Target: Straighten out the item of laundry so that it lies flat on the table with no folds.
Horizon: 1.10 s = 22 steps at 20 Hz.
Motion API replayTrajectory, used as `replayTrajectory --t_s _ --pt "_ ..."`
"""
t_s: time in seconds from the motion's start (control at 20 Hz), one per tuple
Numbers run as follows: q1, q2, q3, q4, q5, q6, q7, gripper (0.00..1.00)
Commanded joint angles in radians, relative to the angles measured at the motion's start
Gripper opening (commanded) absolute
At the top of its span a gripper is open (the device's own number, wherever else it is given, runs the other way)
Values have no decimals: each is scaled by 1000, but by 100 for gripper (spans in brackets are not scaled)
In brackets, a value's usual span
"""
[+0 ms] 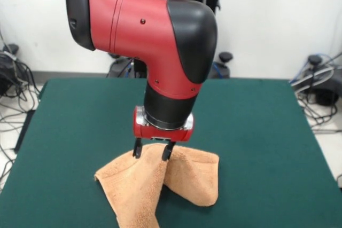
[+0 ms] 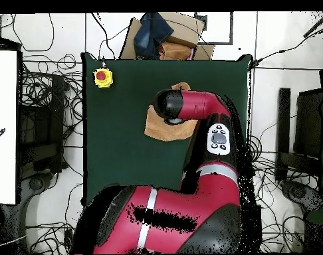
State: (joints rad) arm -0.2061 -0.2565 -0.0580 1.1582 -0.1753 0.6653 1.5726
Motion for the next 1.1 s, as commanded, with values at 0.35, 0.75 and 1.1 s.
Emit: replayTrajectory --t_s 0.35,0.75,1.1 --pt "51 147 48 13 -48 -174 122 100" --pt "58 181 32 -8 -74 -221 62 100" --pt "52 188 39 -32 -59 -181 50 0"
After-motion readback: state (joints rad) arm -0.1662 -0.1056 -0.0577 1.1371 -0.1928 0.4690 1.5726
